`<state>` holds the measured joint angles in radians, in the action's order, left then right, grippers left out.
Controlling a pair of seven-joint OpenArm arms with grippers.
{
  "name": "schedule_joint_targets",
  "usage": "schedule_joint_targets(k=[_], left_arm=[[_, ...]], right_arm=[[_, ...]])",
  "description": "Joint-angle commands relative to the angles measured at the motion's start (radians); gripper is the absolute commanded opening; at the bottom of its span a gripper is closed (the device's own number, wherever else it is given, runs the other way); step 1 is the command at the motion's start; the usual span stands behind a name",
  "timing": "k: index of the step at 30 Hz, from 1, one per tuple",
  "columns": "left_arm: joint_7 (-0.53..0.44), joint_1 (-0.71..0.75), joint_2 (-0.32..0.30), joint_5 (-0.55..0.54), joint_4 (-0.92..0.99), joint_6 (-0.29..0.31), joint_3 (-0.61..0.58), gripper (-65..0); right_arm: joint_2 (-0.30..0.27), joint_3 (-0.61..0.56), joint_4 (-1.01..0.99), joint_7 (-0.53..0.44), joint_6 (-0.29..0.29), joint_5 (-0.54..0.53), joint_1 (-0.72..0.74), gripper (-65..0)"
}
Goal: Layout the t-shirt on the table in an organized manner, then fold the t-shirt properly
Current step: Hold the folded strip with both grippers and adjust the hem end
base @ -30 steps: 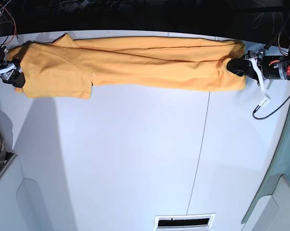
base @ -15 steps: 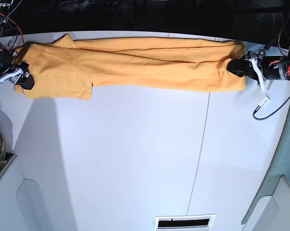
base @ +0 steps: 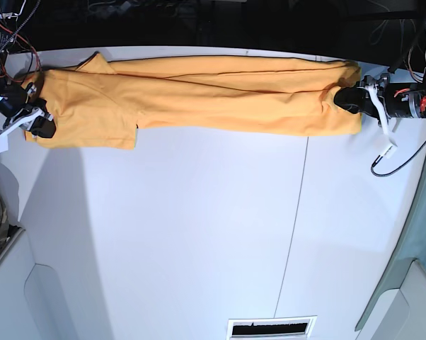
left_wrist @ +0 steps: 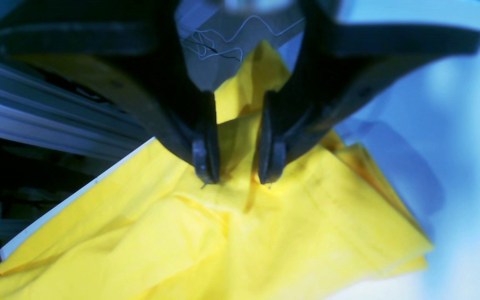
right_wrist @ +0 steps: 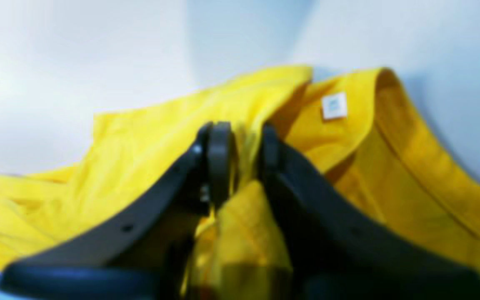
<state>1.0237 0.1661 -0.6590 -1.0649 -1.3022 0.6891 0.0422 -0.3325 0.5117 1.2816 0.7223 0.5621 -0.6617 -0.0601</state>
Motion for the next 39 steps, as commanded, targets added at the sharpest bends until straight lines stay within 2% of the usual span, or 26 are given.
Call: schedule_joint_targets(k=[1,9,12,20,25,27,33,39], left_arm=[[-0.014,-0.008,-0.02,-0.014,-0.012,0.009,0.009,-45.0],[-0.014,0.003,-0.02,0.013,-0.01,0.009,0.009,-45.0],[-0.015,0.003,-0.02,0.013,-0.01,0.009,0.009,-45.0],[-0.025,0.003,-0.02,0.025,-0.009,0.009,0.009,-45.0],[-0.033,0.003,-0.02,0.065,-0.006,0.009,0.009,-45.0],[-0.032,0.003,-0.02,0.072,-0.006,0.009,0.009,-45.0],[-0.034,0.003,-0.02,0.101,-0.006,0.009,0.009,-45.0],[-0.045,0.003,-0.02,0.1,-0.006,0.009,0.009,-45.0]], right_arm=[[-0.019,0.003,0.014,-0.015,0.014,-0.017,0.016,-55.9],[-0.021,0.003,0.014,-0.015,0.014,-0.018,0.043,-56.5],[-0.022,0.003,0.014,-0.013,0.015,-0.018,0.046,-65.0],[-0.022,0.003,0.021,-0.01,0.014,-0.021,0.051,-65.0],[-0.022,0.041,0.08,0.091,0.016,-0.159,0.047,-65.0],[-0.022,0.065,0.133,0.111,0.019,-0.192,0.029,-65.0],[-0.022,0.091,0.288,0.116,0.019,-0.195,-0.086,-65.0],[-0.019,0.091,0.311,0.095,0.019,-0.19,-0.187,-65.0]])
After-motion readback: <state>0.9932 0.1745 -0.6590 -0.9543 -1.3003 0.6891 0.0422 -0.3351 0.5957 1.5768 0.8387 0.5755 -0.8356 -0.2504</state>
